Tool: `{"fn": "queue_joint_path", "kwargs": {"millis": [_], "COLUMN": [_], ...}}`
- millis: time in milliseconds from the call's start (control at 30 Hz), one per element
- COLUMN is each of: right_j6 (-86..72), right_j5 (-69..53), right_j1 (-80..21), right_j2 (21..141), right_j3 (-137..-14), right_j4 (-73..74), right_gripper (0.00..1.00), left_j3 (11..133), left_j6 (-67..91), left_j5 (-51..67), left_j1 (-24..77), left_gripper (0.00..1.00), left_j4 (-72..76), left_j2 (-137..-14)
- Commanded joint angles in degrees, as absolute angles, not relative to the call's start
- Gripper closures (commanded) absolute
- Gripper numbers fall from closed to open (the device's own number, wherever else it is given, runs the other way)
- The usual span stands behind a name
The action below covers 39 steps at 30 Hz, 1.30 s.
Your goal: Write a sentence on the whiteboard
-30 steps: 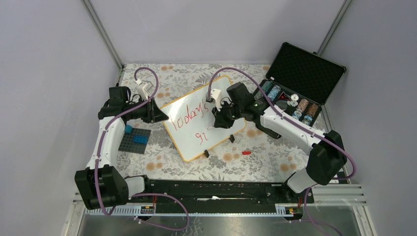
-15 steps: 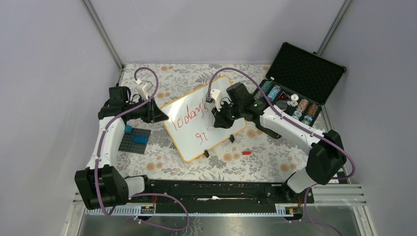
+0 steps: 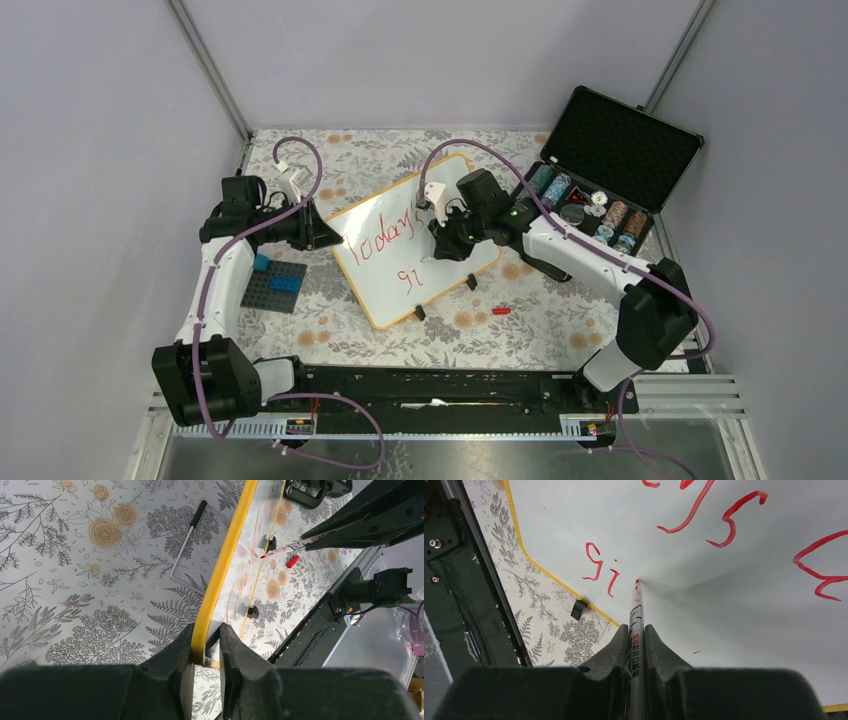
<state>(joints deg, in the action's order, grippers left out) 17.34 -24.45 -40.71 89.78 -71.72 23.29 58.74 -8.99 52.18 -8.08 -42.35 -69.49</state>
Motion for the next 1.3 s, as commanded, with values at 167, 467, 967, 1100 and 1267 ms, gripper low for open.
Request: {"fn": "queue_joint_path", "kwargs": {"millis": [167,467,967,1100,1267], "right_j6": [17.8,17.7,18.8,19.0,19.2], "right_j5": [-23.9,-24.8,-24.5,-24.2,-24.1], "right_j1": [-40.7,-40.9,-42.0,-42.0,-41.9], "right_j2": [91.2,91.5,91.2,90.9,90.6], "right_j3": [-74.1,-73.8,-70.9,-69.8,-68.3], "right_j4": [22.0,21.5,21.5,21.5,21.4], "right_gripper": [1.00,1.00,1.00,1.00,1.00], "left_j3": [58.4,58.5,58.6,58.6,58.6], "left_j6": [-11.5,-11.3,-11.3,-11.3,-11.3], "left_j5": [48.5,48.5,48.4,48.4,48.4], "left_j1": [-7.3,-7.3,-7.3,-7.3,-7.3], "left_gripper": [0.95,0.95,0.95,0.95,0.95], "left_j4": [-41.1,-41.1,-41.1,-41.1,-41.1], "left_j2": [-69.9,-70.2,-70.4,-70.4,-70.4]}}
